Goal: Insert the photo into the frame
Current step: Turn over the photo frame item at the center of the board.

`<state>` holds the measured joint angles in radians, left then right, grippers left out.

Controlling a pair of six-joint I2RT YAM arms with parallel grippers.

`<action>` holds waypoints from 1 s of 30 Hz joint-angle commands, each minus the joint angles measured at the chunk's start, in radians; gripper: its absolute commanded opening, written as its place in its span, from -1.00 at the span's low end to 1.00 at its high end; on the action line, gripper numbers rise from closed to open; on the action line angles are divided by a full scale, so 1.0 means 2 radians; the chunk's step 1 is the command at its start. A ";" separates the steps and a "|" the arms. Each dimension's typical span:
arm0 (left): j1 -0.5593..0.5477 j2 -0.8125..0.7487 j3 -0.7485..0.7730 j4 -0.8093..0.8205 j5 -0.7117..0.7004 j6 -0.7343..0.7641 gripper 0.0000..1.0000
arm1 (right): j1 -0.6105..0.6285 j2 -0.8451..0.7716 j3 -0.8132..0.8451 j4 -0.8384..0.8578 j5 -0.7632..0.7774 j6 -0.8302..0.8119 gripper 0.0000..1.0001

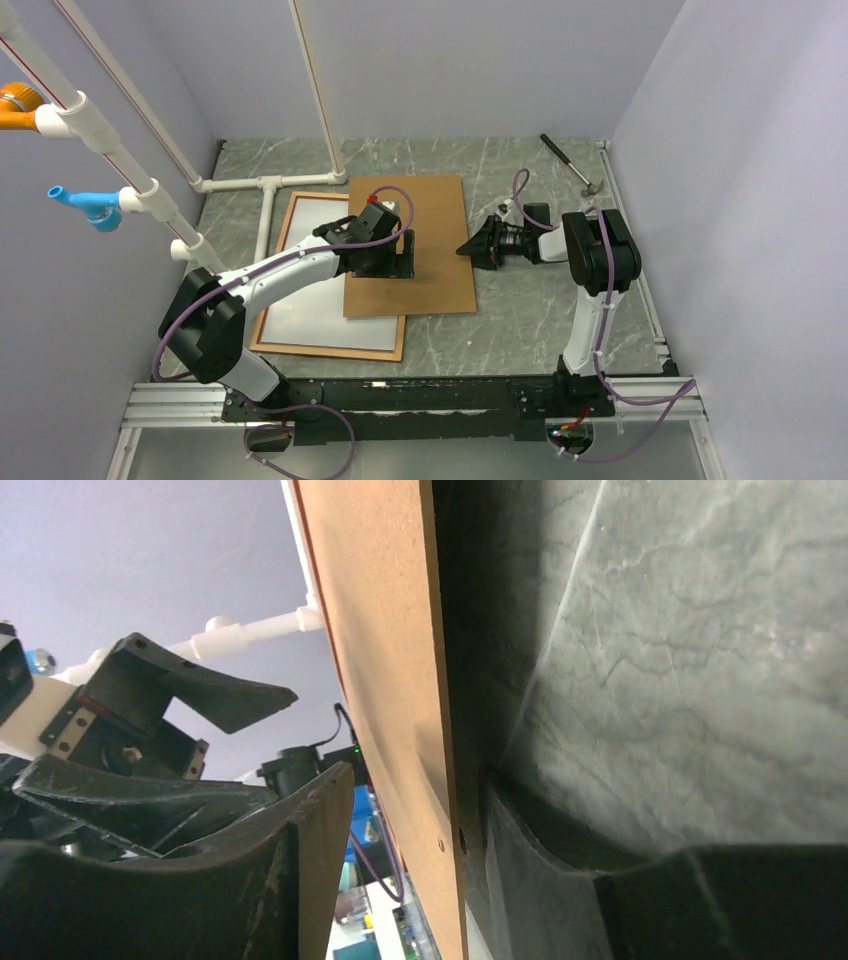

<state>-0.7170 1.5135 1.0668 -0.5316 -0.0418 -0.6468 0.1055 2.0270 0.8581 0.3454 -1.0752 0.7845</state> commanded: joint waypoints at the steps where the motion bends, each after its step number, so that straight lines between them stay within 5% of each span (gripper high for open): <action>1: 0.002 -0.014 0.000 0.005 -0.001 0.005 0.90 | 0.005 0.026 -0.014 0.112 0.004 0.047 0.02; 10: 0.003 -0.017 -0.001 0.005 -0.001 0.006 0.90 | 0.016 0.049 -0.035 0.278 -0.030 0.156 -0.45; 14: 0.003 -0.020 -0.001 0.002 -0.003 0.006 0.90 | 0.017 0.052 -0.043 0.310 -0.033 0.181 -0.93; 17: 0.003 -0.025 0.000 0.000 -0.005 0.005 0.90 | 0.017 0.038 -0.047 0.305 -0.033 0.180 -1.00; 24: 0.003 -0.045 0.002 -0.007 -0.012 0.004 0.90 | 0.017 -0.038 -0.046 0.222 -0.024 0.147 -1.00; 30: 0.003 -0.064 0.002 -0.010 -0.011 0.003 0.90 | 0.016 -0.160 0.011 -0.053 0.036 -0.011 -1.00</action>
<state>-0.7155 1.4334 1.0668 -0.5472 -0.0513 -0.6472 0.1406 1.8763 0.7784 0.6239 -1.1023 0.9966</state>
